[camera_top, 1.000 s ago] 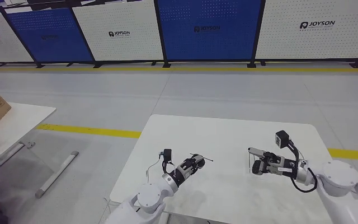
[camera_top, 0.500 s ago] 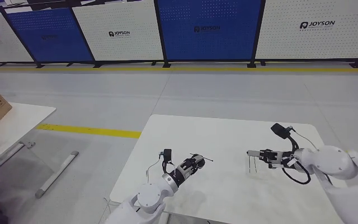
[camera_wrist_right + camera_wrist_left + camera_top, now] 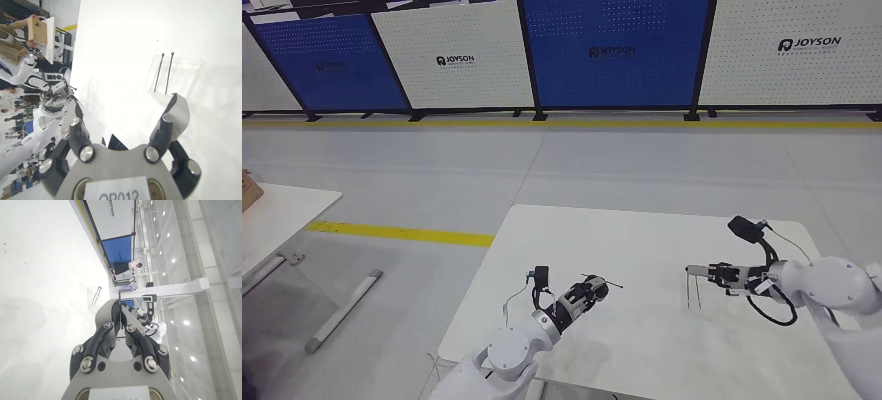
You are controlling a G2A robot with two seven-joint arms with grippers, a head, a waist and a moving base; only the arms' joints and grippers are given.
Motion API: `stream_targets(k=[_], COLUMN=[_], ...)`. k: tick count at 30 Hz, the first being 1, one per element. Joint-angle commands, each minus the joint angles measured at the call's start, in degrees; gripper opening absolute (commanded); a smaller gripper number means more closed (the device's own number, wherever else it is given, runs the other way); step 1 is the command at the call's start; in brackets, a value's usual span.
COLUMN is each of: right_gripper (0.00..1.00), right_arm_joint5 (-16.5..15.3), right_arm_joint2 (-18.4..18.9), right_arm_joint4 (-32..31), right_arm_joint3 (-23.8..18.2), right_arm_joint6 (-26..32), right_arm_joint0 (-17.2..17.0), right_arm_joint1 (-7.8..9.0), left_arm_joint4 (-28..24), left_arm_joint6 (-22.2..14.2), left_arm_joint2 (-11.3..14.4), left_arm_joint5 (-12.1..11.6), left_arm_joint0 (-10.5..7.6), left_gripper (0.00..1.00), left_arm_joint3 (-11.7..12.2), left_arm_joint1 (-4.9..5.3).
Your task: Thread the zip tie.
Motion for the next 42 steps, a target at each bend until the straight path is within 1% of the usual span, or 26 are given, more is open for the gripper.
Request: stream_targets(k=[1, 4, 6, 7, 11, 23, 25, 27, 29, 32, 35, 38, 42], right_gripper=[1.0, 1.0, 1.0, 1.0, 1.0, 1.0, 1.0, 1.0, 1.0, 1.0, 1.0, 1.0, 1.0], right_arm_joint5=[-1.95, -4.51, -5.19, -5.48, -7.03, -7.03, -8.99, -11.96, -12.81, -12.98, -13.38, -15.48, -15.48], right_arm_joint2=[-1.48, -5.72, -8.67, -10.52, -15.03, -15.03, -14.39, -13.28, -12.62, -12.53, -13.14, -14.0, -14.0], right_arm_joint4=[-1.73, -3.13, -4.46, -4.64, -2.88, -2.88, -2.68, -2.44, -3.54, -4.78, -3.63, -2.42, -2.42], right_arm_joint3=[2.23, 6.03, 8.79, 10.85, 18.45, 18.45, 17.82, 16.57, 15.17, 13.79, 15.77, 18.15, 18.15], right_arm_joint6=[0.81, 2.45, 2.25, 1.89, 1.04, 1.04, -1.99, -3.78, -4.95, -5.28, -5.14, -6.08, -6.08], right_arm_joint0=[2.2, 5.69, 7.82, 9.07, 12.78, 12.78, 11.65, 10.14, 8.7, 6.99, 7.5, 8.61, 8.61], right_arm_joint1=[-0.31, -1.44, -2.38, -3.1, -5.46, -5.46, -5.36, -4.96, -4.55, -4.29, -4.79, -5.53, -5.53], left_arm_joint4=[0.0, 0.0, 0.0, 0.0, 0.0, 0.0, 0.0, 0.0, 0.0, 0.0, 0.0, 0.0, 0.0], left_arm_joint6=[0.0, 0.0, 0.0, 0.0, 0.0, 0.0, 0.0, 0.0, 0.0, 0.0, 0.0, 0.0, 0.0], left_arm_joint2=[0.0, 0.0, 0.0, 0.0, 0.0, 0.0, 0.0, 0.0, 0.0, 0.0, 0.0, 0.0, 0.0], left_arm_joint5=[0.0, 0.0, 0.0, 0.0, 0.0, 0.0, 0.0, 0.0, 0.0, 0.0, 0.0, 0.0, 0.0], left_arm_joint0=[0.0, 0.0, 0.0, 0.0, 0.0, 0.0, 0.0, 0.0, 0.0, 0.0, 0.0, 0.0, 0.0], left_gripper=[0.0, 0.0, 0.0, 0.0, 0.0, 0.0, 0.0, 0.0, 0.0, 0.0, 0.0, 0.0, 0.0], left_arm_joint3=[0.0, 0.0, 0.0, 0.0, 0.0, 0.0, 0.0, 0.0, 0.0, 0.0, 0.0, 0.0, 0.0], left_arm_joint1=[0.0, 0.0, 0.0, 0.0, 0.0, 0.0, 0.0, 0.0, 0.0, 0.0, 0.0, 0.0, 0.0])
